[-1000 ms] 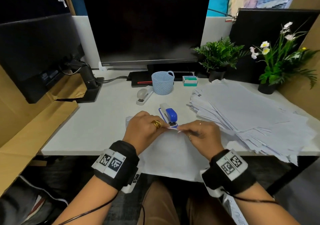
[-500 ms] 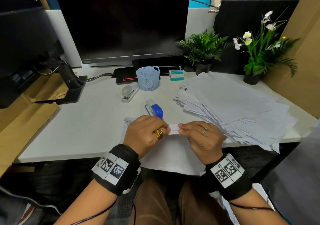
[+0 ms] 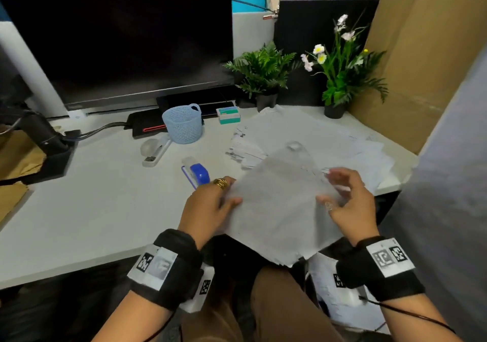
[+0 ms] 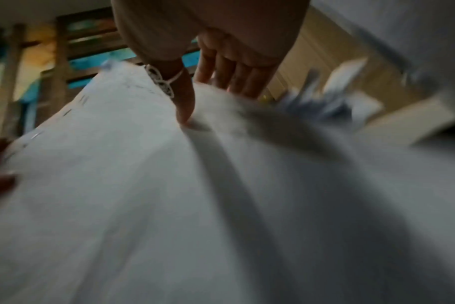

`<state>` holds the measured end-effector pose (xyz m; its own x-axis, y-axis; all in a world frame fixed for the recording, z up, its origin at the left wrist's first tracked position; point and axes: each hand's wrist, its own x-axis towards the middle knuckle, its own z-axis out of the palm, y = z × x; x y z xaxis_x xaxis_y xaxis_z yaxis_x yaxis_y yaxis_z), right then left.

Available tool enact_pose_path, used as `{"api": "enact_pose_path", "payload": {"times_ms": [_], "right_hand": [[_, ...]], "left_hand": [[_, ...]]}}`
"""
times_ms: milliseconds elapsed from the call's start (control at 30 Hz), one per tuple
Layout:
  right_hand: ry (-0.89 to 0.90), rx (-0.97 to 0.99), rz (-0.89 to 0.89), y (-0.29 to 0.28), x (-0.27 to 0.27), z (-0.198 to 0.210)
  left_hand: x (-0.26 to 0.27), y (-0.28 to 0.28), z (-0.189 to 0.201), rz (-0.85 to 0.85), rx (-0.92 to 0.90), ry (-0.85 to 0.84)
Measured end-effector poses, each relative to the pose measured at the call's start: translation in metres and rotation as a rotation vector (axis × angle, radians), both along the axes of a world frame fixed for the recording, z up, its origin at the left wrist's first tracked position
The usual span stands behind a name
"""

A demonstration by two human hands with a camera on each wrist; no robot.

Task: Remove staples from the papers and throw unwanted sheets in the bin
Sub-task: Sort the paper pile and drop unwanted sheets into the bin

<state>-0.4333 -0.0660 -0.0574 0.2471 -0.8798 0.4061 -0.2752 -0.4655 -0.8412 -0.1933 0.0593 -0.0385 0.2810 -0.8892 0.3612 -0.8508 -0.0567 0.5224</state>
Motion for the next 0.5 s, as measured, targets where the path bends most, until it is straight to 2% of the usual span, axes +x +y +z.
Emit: {"api": "enact_pose_path", "payload": {"times_ms": [100, 200, 267, 333, 400, 500], "right_hand": [[0.218, -0.282, -0.024, 0.009, -0.013, 0.022], [0.654, -0.465, -0.034, 0.023, -0.017, 0.038], [0.997, -0.374, -0.021, 0.033, -0.021, 0.042], [1.152, -0.21, -0.033, 0.032, -0.03, 0.034], [1.164, -0.055, -0.049, 0.023, -0.039, 0.025], [1.128, 0.118, -0.16, 0.002, -0.061, 0.004]], "left_hand": [[-0.029, -0.02, 0.001, -0.148, -0.006, -0.096], [-0.064, -0.044, -0.005, -0.286, 0.073, -0.2], [-0.087, -0.062, -0.009, -0.358, 0.111, -0.264], [-0.105, -0.077, -0.013, -0.42, 0.123, -0.304], [-0.114, -0.09, -0.017, -0.471, 0.117, -0.335], [-0.116, -0.105, -0.019, -0.513, -0.04, -0.441]]}}
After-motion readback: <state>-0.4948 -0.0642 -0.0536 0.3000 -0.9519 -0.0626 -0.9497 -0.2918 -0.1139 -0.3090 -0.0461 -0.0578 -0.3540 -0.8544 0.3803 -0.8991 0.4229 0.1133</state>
